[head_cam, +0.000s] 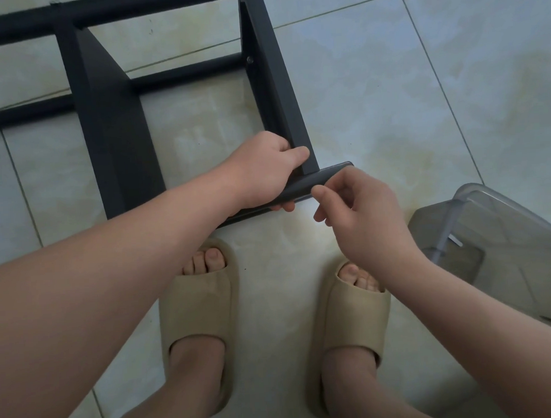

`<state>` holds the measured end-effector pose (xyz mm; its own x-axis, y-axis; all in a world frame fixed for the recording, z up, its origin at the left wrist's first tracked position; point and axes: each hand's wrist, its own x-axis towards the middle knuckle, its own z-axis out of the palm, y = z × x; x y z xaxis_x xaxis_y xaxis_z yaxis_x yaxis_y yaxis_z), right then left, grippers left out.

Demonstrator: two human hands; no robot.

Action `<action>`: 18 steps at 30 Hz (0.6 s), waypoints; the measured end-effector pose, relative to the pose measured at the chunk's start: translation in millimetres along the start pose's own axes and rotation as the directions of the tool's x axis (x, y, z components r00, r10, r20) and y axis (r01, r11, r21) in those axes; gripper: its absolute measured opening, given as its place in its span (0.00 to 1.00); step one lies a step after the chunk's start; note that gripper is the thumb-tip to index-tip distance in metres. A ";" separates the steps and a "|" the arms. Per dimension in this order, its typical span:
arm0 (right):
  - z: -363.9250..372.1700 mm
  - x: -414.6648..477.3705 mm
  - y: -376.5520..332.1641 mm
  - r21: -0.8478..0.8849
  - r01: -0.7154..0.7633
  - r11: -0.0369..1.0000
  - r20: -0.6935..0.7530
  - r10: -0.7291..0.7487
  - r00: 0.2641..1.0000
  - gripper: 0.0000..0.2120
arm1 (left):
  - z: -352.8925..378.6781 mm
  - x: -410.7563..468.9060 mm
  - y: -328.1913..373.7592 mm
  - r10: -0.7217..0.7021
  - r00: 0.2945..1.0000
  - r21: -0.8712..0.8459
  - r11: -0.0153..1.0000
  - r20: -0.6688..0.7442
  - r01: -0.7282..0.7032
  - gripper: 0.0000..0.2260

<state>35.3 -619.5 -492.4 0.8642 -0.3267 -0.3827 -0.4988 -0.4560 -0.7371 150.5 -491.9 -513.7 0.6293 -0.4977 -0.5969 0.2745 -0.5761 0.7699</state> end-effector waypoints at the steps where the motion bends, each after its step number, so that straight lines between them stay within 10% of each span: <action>1: 1.1 -1.0 1.0 0.018 -0.010 1.000 -0.008 0.010 1.000 0.09 | 0.0 -0.4 0.4 0.000 1.000 0.003 1.000 -0.001 0.000 0.20; 18: -2.5 -2.8 1.9 -0.131 0.080 0.988 -0.019 -0.083 0.996 0.11 | 0.8 -2.5 1.0 0.002 1.000 0.020 1.000 0.013 -0.003 0.20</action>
<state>31.7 -621.5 -491.3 0.9013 -0.3034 -0.3092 -0.4324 -0.5853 -0.6859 148.6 -491.7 -511.6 0.6202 -0.5077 -0.5980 0.2584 -0.5875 0.7668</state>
